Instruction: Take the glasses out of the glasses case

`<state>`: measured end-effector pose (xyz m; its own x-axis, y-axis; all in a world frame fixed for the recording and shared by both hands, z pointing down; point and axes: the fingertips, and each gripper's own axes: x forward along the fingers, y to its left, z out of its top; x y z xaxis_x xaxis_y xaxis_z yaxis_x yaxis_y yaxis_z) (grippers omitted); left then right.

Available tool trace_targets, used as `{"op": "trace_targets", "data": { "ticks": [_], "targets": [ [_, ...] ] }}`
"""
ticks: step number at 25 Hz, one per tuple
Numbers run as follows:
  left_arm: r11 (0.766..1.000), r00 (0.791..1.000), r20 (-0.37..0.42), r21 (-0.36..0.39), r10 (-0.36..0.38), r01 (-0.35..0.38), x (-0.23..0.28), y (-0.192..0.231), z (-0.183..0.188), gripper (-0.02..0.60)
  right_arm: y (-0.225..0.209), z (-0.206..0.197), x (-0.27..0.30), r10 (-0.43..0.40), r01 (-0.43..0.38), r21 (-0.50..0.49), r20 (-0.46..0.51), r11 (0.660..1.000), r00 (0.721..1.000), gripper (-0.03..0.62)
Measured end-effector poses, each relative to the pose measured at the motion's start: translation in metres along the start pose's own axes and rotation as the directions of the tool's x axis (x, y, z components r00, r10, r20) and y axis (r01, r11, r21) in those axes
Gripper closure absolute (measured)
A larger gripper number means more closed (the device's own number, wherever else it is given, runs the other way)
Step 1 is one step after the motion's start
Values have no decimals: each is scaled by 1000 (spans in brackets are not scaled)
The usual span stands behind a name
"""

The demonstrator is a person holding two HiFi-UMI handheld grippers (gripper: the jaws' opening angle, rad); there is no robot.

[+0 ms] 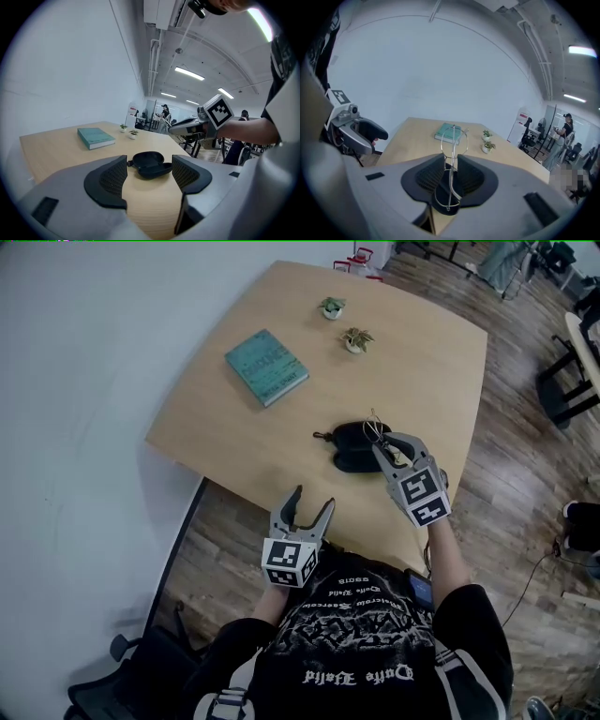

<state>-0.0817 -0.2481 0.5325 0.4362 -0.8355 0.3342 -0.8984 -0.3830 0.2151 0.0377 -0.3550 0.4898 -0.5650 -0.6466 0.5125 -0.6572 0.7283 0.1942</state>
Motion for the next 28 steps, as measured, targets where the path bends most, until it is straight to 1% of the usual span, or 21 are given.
{"op": "trace_targets", "data": {
  "ticks": [7,12,15,18,20,24,26,28],
  "targets": [
    [999,999,36,13,-33,32,-2,-9,16,278,1,0,-42,-98,90,108,78,990,992,502],
    [999,997,64,21,-51,49,-2,-16,26,278,9,-9,-65,-168,145,170,133,975,977,502],
    [997,995,68,30,-68,66,1,-22,30,278,16,-20,-75,-208,174,214,152,961,966,502],
    [995,994,66,45,-91,88,2,-29,32,278,22,-33,-83,-255,204,263,176,943,951,502],
    [994,993,63,52,-103,100,3,-34,31,278,25,-42,-89,-290,221,311,198,924,936,502],
    [992,992,56,58,-117,113,2,-38,28,278,34,-58,-100,-353,258,373,210,891,912,502],
    [992,991,58,56,-118,115,1,-37,28,278,37,-61,-102,-371,269,394,209,879,905,502],
    [992,991,58,54,-120,117,1,-37,28,278,40,-63,-103,-382,279,400,205,873,901,502]
  ]
}}
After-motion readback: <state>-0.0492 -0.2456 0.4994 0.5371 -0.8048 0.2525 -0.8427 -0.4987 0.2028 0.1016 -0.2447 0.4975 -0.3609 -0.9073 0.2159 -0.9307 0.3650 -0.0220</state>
